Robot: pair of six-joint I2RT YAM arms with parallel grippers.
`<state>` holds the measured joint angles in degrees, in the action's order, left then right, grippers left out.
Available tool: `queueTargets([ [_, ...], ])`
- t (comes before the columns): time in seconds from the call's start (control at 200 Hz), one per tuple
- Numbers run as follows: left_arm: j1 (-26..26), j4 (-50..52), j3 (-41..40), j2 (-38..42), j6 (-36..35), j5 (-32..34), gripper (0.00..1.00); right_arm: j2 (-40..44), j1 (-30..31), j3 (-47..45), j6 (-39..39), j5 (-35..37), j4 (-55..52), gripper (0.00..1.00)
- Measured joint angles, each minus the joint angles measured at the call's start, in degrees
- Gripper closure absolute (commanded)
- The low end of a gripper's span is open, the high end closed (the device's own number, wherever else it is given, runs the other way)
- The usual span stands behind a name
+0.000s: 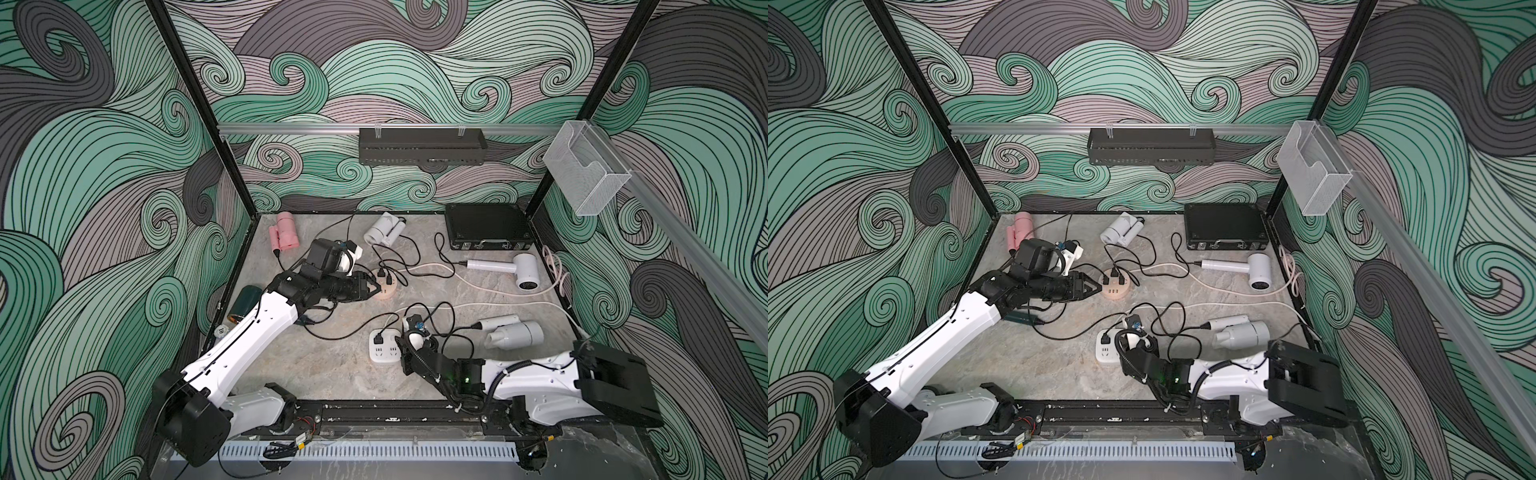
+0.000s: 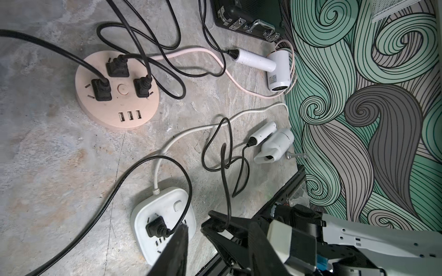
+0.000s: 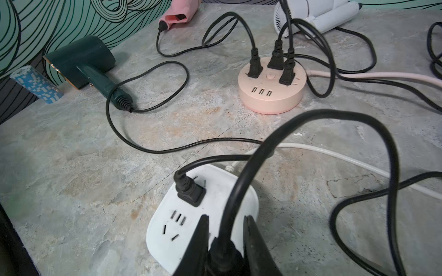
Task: Charge the blow dryers
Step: Insert the plug into the socket.
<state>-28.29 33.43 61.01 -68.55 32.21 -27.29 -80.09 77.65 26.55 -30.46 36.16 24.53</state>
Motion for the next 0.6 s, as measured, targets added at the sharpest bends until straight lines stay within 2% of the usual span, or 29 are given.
queueTargets([
  [0.14, 0.5, 0.4, -3.4, 1.1, -0.2, -0.9, 0.59, -8.1, 3.2, 1.9, 1.1, 3.1, 8.9, 0.89],
  [0.305, 0.9, 0.4, -4.1, 1.5, -0.6, -1.9, 0.59, -13.7, 4.9, 2.5, 1.0, 8.0, 15.7, 0.90],
  [0.6, 1.0, -0.7, -5.4, 3.7, -0.7, -3.0, 0.59, -13.1, 4.3, 0.3, -2.9, 12.2, 17.6, 0.89],
])
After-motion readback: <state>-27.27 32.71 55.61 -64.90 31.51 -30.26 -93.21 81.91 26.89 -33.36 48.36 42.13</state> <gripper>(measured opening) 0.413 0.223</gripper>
